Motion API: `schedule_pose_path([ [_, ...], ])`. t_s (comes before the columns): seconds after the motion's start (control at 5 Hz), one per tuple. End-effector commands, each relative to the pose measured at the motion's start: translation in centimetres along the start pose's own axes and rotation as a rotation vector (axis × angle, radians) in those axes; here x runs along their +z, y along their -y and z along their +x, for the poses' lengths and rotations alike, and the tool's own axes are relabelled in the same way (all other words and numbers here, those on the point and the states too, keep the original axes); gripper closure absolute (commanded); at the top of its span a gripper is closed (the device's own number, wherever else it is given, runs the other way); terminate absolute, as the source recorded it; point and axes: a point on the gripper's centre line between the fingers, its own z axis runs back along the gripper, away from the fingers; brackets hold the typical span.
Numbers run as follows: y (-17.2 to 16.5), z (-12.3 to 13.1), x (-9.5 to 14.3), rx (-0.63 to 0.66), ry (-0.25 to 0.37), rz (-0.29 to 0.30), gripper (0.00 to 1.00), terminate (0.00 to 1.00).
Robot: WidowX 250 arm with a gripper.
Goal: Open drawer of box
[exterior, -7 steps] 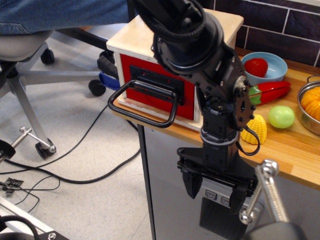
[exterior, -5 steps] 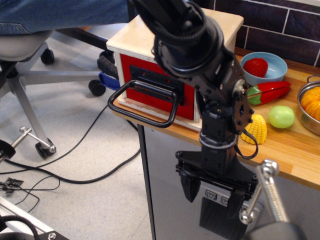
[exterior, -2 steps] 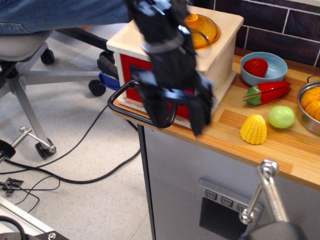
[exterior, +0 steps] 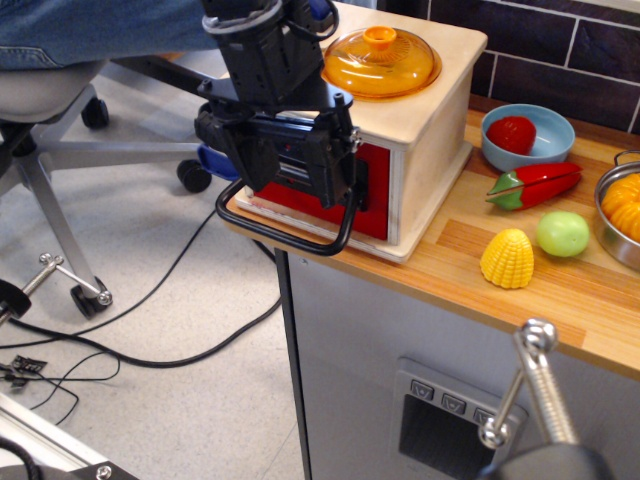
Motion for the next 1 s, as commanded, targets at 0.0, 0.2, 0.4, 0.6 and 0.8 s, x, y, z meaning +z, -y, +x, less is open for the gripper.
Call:
schedule_pose_path([
  [0.0,-1.7,2.0,0.0,0.019,0.075,0.098,0.00,0.00],
  [0.2,-1.9,2.1,-1.2,0.068,0.111,0.106,0.00,0.00],
  [0.4,-2.2,2.6,-2.5,0.087,0.137,0.169,0.00,0.00],
  [0.6,-2.3,1.9,-2.9,0.075,0.177,0.194,0.00,0.00],
  [0.8,-1.8,0.9,-4.1,0.064,0.199,0.246,0.00,0.00],
])
